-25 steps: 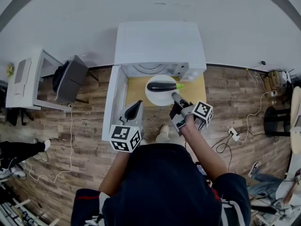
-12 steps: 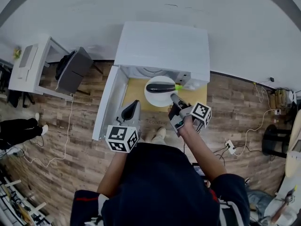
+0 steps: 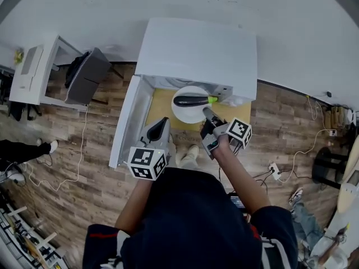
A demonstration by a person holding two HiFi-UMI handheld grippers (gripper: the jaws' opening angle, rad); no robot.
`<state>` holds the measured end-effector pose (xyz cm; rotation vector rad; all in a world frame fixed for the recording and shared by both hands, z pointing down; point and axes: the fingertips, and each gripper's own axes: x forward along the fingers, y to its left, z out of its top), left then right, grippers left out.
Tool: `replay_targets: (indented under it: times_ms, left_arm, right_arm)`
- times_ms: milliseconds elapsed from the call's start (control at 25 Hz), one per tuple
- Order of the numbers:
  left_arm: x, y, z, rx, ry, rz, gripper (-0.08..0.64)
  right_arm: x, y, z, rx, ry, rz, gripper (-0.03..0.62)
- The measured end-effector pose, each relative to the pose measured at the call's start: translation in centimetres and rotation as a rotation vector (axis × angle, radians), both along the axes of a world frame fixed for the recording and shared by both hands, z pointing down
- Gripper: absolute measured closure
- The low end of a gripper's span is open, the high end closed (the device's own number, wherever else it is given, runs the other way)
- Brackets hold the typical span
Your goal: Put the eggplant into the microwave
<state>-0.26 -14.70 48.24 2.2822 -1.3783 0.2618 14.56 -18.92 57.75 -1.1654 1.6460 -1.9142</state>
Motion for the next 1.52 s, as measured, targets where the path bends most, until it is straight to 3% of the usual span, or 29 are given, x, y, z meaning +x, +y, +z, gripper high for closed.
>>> replay_targets:
  times_ms: [560, 1520]
  left_arm:
    - [-0.2, -2.5, 1.9, -0.043, -0.017, 0.13, 0.543]
    - [-1.2, -0.9, 4.4, -0.107, -0.037, 0.138, 0.543]
  right_arm:
    - [-1.9, -2.5, 3.1, -0.001, 0.003, 0.069, 0.569]
    - [-2.3, -5.2, 8.6, 0.01, 0.058, 0.16, 0.569]
